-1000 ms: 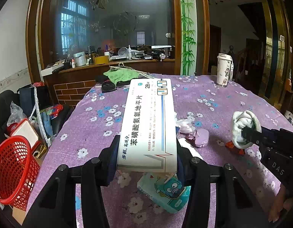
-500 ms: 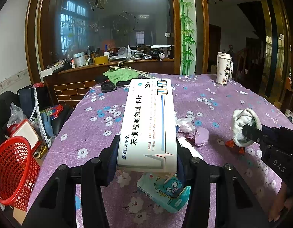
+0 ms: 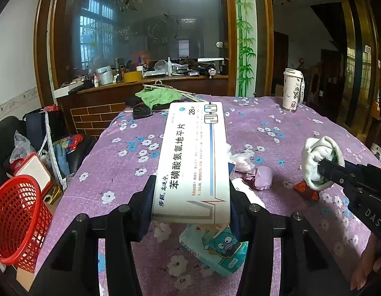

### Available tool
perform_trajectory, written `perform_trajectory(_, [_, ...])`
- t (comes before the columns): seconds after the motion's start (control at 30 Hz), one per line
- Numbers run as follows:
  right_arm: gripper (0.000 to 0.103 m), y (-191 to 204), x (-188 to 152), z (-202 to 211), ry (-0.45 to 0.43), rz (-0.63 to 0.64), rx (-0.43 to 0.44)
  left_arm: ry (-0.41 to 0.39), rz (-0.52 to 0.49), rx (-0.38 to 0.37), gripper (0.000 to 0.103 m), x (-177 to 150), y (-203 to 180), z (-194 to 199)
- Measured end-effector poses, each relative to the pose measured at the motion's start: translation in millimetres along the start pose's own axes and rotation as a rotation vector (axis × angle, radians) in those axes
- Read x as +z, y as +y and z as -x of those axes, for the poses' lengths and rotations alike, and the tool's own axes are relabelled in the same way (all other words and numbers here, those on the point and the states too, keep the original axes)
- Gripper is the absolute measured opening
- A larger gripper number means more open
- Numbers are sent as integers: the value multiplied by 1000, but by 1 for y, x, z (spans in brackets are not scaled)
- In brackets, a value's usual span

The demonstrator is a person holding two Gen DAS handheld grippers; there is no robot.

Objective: Collect trash
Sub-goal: 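Carry the medicine box with the left tool while the right tool carries the glove to the basket, then open the left tool over the basket while the right tool releases the glove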

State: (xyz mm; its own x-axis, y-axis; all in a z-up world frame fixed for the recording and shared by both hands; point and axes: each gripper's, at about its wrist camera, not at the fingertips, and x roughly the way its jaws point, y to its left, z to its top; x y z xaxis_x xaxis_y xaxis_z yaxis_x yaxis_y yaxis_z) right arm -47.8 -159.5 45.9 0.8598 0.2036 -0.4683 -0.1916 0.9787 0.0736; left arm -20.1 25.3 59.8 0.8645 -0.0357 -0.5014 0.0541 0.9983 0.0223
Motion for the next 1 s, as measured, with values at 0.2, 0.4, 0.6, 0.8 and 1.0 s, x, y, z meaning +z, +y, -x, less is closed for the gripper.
perform_trajectory(0.2, [23, 1, 1, 2, -19, 4, 9, -4, 30, 13, 49, 2, 10, 1])
perform_trajectory(0.4, [23, 7, 8, 12, 4, -24, 18, 7, 84, -5, 49, 11, 27, 14])
perform_trajectory(0.6, [24, 50, 28, 34, -1, 56, 61, -21, 130, 12, 49, 14, 64, 50])
perform_trajectory(0.8, [25, 104, 39, 22, 56, 95, 180, -22, 194, 86, 49, 2, 120, 86])
perform_trajectory(1.0, [25, 175, 47, -4, 137, 138, 343, 12, 270, 183, 49, -26, 188, 108])
